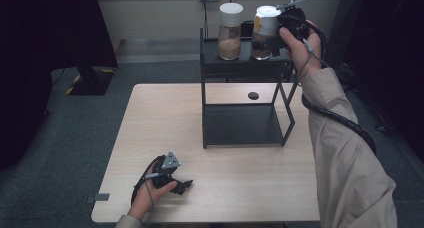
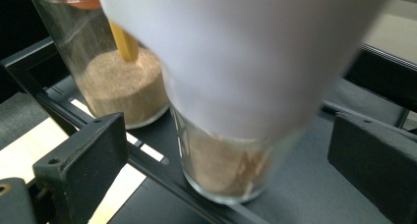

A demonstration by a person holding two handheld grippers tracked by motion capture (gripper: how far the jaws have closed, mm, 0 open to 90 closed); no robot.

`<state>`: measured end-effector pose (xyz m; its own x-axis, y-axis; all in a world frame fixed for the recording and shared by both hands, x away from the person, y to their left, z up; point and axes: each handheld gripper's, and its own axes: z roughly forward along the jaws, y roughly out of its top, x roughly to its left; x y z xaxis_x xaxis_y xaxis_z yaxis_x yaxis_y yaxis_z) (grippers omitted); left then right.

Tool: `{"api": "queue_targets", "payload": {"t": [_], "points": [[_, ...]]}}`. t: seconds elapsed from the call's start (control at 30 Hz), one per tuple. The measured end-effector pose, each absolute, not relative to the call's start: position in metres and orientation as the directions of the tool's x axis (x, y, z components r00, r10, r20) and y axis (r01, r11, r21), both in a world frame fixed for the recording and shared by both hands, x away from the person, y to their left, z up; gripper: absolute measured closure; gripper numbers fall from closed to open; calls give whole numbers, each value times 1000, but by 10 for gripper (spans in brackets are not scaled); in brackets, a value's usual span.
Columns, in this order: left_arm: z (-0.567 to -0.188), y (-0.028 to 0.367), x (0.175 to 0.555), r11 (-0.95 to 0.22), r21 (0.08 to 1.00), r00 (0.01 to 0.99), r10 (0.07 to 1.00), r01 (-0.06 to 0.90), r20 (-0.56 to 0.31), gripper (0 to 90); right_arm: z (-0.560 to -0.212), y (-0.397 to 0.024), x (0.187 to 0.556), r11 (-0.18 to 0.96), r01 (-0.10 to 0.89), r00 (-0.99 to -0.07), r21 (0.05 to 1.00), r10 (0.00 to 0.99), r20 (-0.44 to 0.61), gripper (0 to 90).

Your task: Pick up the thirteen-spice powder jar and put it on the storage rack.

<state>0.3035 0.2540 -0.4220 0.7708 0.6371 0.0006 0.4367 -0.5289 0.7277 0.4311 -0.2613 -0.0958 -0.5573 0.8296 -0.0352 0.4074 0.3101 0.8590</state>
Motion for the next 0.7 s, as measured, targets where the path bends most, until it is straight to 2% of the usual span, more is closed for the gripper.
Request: {"api": "queue_targets", "payload": {"t": [0.7], "points": [[-422,254,304,-529,727,771,637,437,0,0,-115,-272,404,296,382,-558,876,829,-37,9]]}}
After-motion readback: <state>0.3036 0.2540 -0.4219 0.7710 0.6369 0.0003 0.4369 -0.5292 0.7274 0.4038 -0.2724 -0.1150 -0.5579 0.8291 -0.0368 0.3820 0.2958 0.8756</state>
